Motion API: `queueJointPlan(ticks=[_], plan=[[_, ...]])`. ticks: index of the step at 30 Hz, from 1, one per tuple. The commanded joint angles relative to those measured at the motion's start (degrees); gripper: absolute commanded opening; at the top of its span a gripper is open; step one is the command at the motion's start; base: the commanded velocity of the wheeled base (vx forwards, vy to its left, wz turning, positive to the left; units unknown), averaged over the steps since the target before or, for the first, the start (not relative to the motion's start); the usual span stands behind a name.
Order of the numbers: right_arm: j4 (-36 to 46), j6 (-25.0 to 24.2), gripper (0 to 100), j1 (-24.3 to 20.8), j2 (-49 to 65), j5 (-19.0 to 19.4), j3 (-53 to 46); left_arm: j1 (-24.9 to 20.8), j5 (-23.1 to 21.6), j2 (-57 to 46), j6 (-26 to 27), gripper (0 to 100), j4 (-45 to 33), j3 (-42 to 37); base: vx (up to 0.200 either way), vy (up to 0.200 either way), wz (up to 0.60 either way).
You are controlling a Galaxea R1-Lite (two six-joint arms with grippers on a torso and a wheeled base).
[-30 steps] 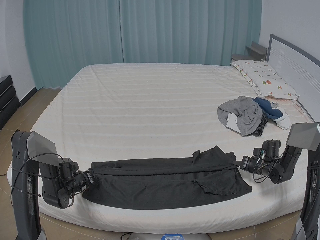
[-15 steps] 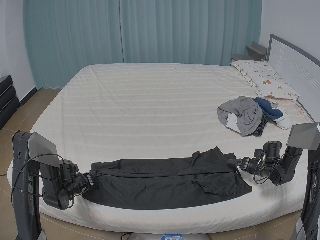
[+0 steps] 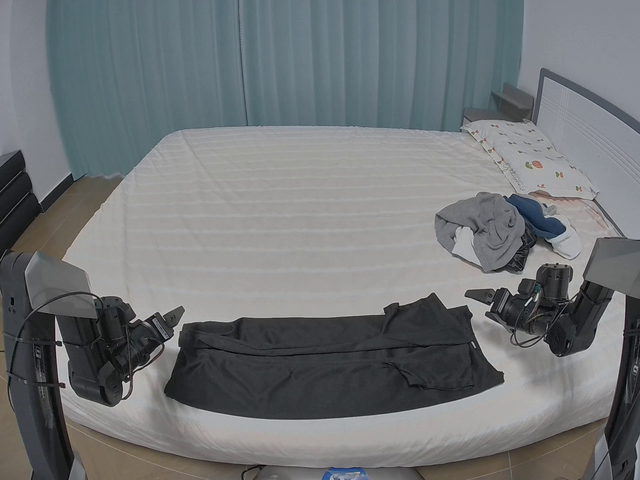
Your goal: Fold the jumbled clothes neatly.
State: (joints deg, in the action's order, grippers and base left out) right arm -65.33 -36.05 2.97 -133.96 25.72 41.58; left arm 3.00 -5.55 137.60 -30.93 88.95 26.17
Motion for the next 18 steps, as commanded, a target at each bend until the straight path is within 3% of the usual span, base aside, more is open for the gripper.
queueJointPlan(ticks=[1, 8, 12, 18], plan=[[0.1, -3.8, 100, 0.1, -1.1, 0.1, 2.1, 0.6, -0.3, -2.5, -0.1, 100, 0.9, 0.0, 0.0, 0.0, 0.0], [0.6, -7.0, 100, 0.0, -3.0, 0.1, 3.8, -2.4, -1.3, -1.2, -1.9, 100, -0.6, 4.9, 0.0, 0.0, 0.0], [0.6, -7.2, 100, -0.1, -3.5, 0.1, 4.3, -3.4, -1.3, -0.5, -4.6, 100, -9.2, 10.1, 0.0, 0.0, 0.0], [0.6, -7.2, 100, -0.2, -3.5, 0.1, 3.6, -5.6, 0.1, -0.7, -8.4, 100, -11.2, 8.6, 0.0, 0.0, 0.0]])
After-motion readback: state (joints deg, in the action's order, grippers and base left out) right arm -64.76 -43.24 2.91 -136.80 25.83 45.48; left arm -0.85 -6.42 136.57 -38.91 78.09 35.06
